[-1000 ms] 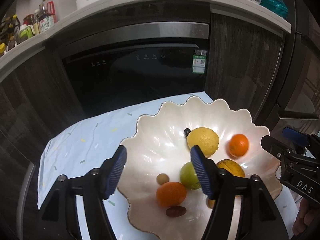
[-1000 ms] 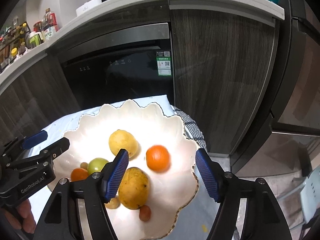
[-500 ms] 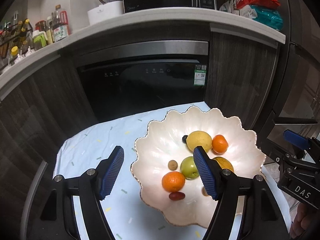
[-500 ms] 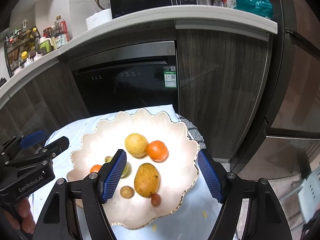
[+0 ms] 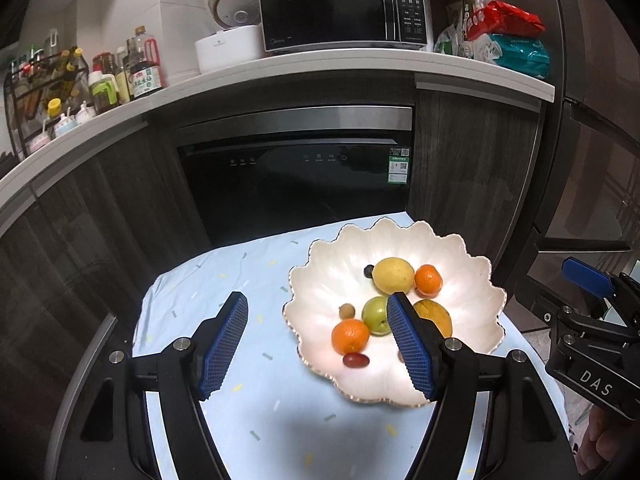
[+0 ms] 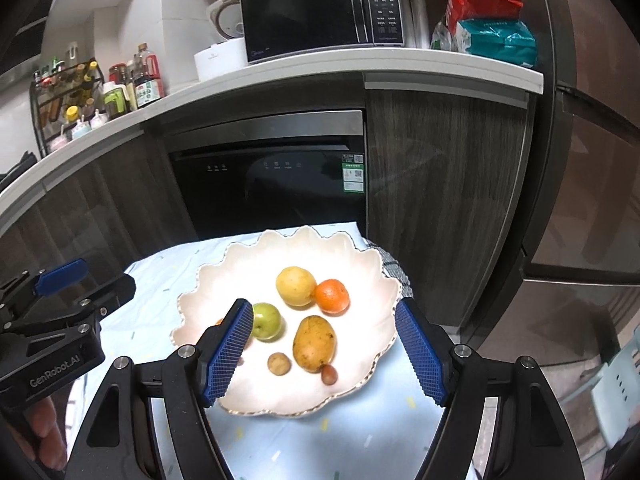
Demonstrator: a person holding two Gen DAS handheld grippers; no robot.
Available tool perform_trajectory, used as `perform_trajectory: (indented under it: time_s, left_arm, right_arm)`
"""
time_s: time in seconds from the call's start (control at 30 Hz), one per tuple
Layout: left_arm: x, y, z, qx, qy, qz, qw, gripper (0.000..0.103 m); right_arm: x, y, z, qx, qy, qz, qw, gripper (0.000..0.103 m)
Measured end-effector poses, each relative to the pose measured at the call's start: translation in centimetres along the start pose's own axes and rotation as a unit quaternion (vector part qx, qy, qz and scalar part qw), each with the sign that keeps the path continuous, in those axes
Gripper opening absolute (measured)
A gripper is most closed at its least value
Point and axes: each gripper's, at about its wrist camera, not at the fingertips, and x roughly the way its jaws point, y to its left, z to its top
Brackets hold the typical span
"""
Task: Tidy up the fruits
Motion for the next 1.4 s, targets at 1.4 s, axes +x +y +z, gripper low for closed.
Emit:
perform_trajectory:
  time_s: [1.4]
  left_arm:
    - [-9.3, 3.0, -10.4, -0.033, 0.004, 0.047, 0.9983, 0.074]
  right_arm:
    - [-7.4, 4.5, -8.1, -0.047, -0.017, 0.044, 0.998, 0.074]
